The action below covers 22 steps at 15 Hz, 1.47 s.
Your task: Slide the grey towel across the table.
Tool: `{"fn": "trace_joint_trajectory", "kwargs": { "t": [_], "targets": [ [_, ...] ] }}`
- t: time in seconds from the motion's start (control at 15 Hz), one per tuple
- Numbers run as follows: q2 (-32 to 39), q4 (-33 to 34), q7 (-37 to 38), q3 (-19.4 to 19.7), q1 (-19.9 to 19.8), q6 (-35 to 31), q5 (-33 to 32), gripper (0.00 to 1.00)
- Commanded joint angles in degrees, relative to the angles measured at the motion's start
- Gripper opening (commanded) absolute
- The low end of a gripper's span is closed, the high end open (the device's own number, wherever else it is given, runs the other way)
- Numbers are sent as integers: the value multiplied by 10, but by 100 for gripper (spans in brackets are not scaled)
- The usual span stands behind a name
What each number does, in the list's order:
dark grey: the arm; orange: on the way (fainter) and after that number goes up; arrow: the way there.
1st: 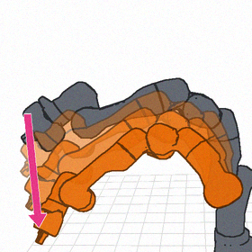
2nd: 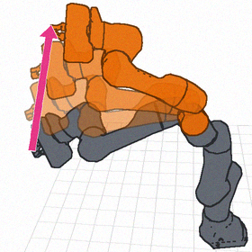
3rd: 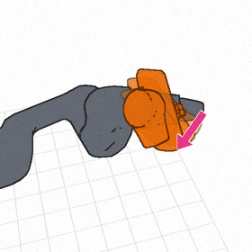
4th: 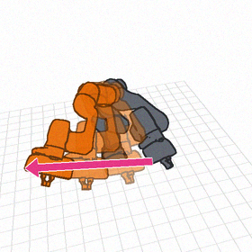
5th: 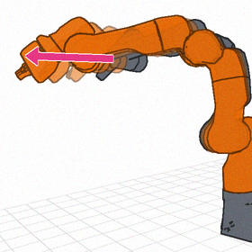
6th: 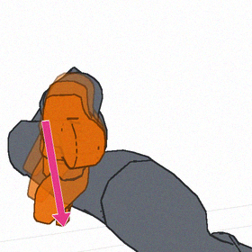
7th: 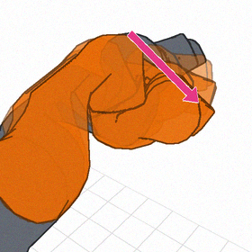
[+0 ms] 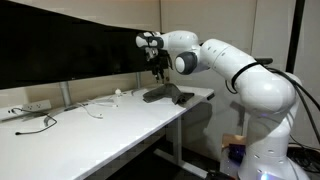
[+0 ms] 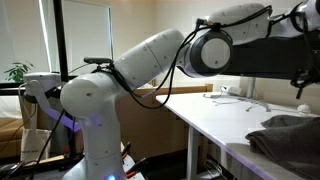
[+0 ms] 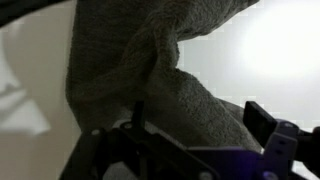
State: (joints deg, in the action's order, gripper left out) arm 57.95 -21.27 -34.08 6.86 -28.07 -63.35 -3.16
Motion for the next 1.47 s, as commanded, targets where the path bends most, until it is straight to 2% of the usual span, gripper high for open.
{"fn": "trace_joint_trajectory", "kwargs": {
  "t": [0.0, 0.07, 0.13, 0.2, 0.47, 0.87, 1.13, 1.33, 1.4],
  "targets": [
    [16, -9, 14, 7, -23, -19, -16, 100],
    [23, -9, 5, 12, -35, -21, -22, 100],
    [27, -11, 8, 16, -35, -17, -27, 75],
    [34, -11, 5, 19, -39, -14, -35, 74],
    [49, -10, 0, 24, -54, -8, -48, 46],
    [53, -12, -9, 23, -55, 6, -58, 8],
    [52, -13, -16, 22, -55, 16, -58, 2],
    [52, -13, -41, 22, -54, 19, -61, 4],
    [48, -14, -22, 14, -17, 38, -56, 3]
  ]
}}
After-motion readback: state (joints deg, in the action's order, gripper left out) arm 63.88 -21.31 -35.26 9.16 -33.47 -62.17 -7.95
